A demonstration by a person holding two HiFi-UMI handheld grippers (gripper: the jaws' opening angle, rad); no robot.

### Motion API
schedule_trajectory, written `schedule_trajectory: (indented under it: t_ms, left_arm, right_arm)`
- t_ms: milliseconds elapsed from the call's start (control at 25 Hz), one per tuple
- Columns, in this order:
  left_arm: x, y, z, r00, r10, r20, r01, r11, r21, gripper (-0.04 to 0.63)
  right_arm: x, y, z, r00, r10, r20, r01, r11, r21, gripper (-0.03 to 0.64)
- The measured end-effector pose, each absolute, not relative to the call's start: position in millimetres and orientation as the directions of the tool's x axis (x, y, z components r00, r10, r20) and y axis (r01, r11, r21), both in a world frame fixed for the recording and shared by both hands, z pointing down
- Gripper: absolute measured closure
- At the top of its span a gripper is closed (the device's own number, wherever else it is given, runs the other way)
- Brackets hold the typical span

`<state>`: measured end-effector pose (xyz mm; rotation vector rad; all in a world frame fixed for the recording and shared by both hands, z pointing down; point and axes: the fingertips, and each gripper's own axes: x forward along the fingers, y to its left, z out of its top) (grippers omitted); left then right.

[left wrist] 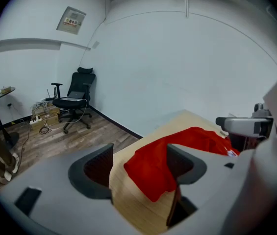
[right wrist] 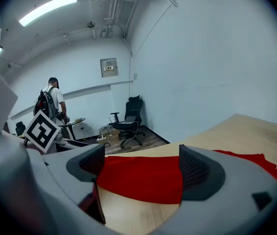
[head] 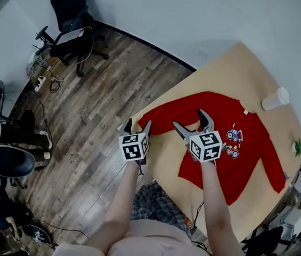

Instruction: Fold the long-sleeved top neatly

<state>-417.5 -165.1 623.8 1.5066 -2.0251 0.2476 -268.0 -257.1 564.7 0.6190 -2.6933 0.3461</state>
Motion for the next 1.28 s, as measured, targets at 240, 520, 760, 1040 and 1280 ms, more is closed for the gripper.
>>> schedule_trajectory:
  t_ms: [240,520,760,1040,1280]
  left_arm:
    - [-421.9,-170.1,653.4,-0.190,-0.735,0.651,-0.919,0.367,0.147,0.306]
    - [-409.9,-171.6,673.8,-0.170,-0.677,0.716,-0.922,0.365,0.126,0.384]
    - [-400.1,-178.2,669.6,-0.158,-0.685,0.711,-0.936,0.334,0.114,0.549]
    - [-394.9,-188.1,644.1,-0.121,-0.746,0.654,-0.930,0.315,0.187,0.563]
    - [-375.0,-216.4,596.4,-0.052,-0.815,0.577,-0.937,0.240,0.255,0.563]
  right_arm:
    - [-276.5,-258.2,590.2,-0.826,-0.353,0.440,-0.466,0.866,-0.181,0.163]
    - [-269.7,-256.4,600.2,-0.815,-0.344,0.466,-0.464,0.870,-0.168,0.164]
    - [-256.0,-259.6,600.2,-0.808,-0.366,0.462,-0.489,0.854,-0.179,0.166]
    - [-230.7,-270.6,591.1,-0.792,-0.422,0.442,-0.540,0.822,-0.182,0.166]
    - [-199.4,-280.6,580.1,-0.760,-0.485,0.431,-0.599,0.781,-0.177,0.167]
